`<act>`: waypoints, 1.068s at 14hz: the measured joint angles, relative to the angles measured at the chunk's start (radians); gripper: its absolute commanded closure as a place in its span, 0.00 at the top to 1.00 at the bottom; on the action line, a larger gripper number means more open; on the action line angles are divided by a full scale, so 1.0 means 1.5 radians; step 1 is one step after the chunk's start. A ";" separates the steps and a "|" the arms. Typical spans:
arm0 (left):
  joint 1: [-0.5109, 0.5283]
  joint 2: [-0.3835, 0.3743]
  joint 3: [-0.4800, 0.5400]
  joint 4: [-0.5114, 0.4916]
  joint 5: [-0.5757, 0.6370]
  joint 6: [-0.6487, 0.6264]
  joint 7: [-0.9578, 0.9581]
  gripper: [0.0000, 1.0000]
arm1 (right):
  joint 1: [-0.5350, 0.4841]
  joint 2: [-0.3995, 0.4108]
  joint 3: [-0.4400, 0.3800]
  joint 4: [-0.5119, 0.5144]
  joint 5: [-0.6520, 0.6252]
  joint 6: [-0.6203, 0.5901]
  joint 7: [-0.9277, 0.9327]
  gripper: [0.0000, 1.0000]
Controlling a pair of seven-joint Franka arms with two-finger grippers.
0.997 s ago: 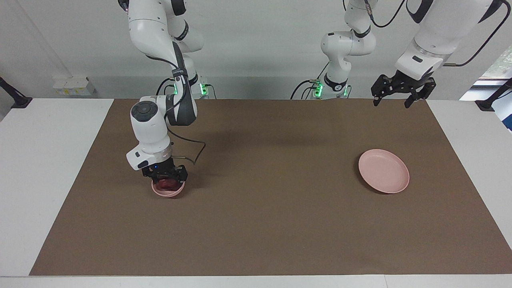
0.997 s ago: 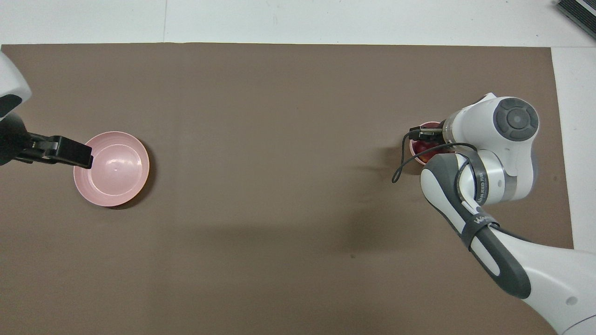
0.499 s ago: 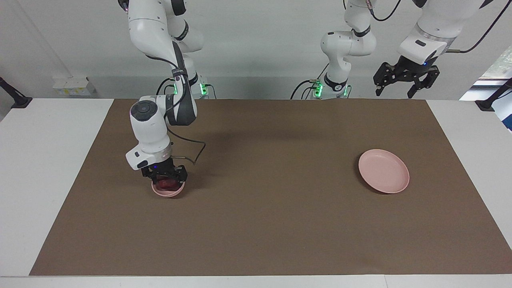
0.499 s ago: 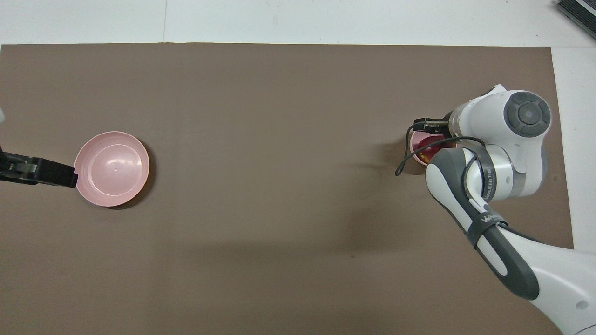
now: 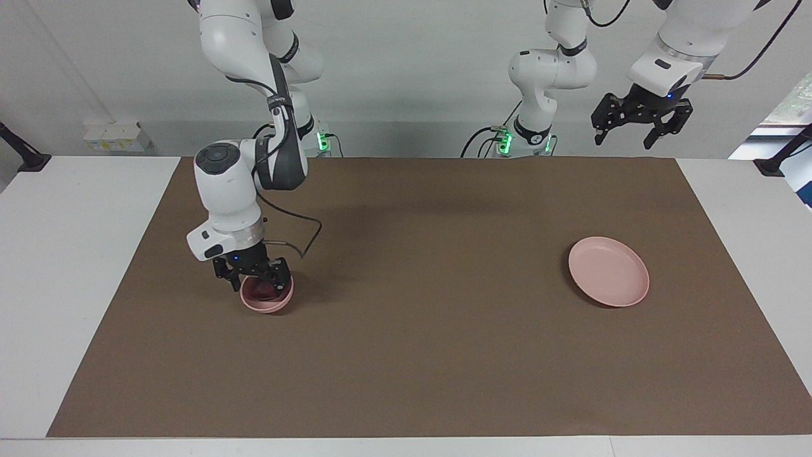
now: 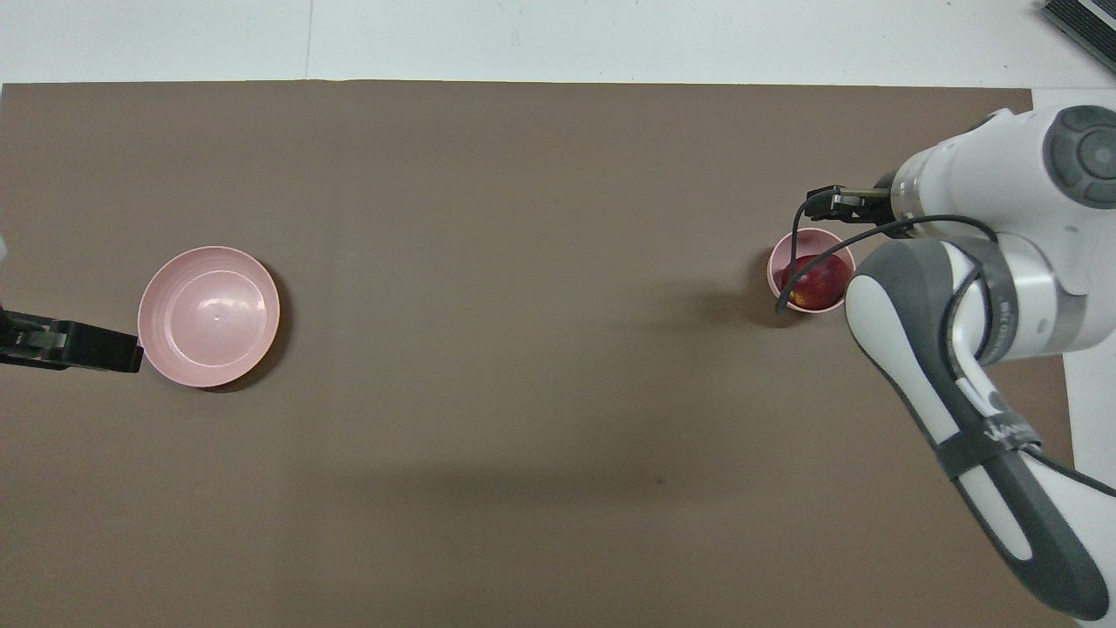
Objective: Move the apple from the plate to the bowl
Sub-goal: 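Open the right gripper and lift it away from the bowl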
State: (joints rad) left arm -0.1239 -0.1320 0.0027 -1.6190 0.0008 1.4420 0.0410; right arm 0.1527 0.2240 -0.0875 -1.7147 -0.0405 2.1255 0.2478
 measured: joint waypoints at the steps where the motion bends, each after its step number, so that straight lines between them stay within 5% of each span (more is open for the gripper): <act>1: 0.001 0.000 0.003 0.000 0.000 0.000 0.000 1.00 | 0.000 -0.006 0.000 0.033 0.011 -0.046 0.000 1.00; 7: 0.006 0.000 0.008 0.000 0.000 0.001 0.000 1.00 | -0.002 -0.039 -0.007 0.177 0.028 -0.274 0.000 1.00; 15: 0.007 0.000 0.008 0.000 0.000 0.002 0.000 1.00 | -0.002 -0.100 -0.006 0.211 0.028 -0.378 0.000 1.00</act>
State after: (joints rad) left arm -0.1140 -0.1320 0.0152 -1.6192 0.0008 1.4450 0.0410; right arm 0.1498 0.0738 -0.0963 -1.3989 0.0015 1.5584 0.2478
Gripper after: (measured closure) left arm 0.000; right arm 0.000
